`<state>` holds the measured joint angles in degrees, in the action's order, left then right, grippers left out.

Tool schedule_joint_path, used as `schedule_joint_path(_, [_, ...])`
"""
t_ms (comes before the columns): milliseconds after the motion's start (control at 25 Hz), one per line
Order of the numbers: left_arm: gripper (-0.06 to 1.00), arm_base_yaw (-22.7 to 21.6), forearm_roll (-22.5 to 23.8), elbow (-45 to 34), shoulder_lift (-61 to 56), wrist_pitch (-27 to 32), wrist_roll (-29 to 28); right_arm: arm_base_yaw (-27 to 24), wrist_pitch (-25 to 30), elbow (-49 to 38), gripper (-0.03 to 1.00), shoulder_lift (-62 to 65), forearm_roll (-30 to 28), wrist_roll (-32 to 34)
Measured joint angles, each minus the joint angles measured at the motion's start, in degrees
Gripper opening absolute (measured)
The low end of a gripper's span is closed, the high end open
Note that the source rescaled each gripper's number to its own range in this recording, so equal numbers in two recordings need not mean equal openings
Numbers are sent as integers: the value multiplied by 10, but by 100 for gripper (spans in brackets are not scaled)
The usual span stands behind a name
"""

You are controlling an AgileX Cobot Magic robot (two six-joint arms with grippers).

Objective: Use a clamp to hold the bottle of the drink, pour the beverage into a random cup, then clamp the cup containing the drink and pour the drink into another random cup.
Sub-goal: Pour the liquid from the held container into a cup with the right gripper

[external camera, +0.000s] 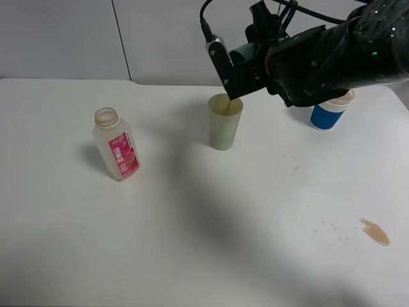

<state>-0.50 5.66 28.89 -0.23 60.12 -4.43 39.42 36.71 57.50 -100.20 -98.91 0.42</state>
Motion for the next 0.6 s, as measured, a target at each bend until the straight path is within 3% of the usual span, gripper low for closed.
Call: schedule_joint_path(600, [100, 0, 0, 0, 0, 0, 0, 0, 0, 0, 2, 0, 0, -187])
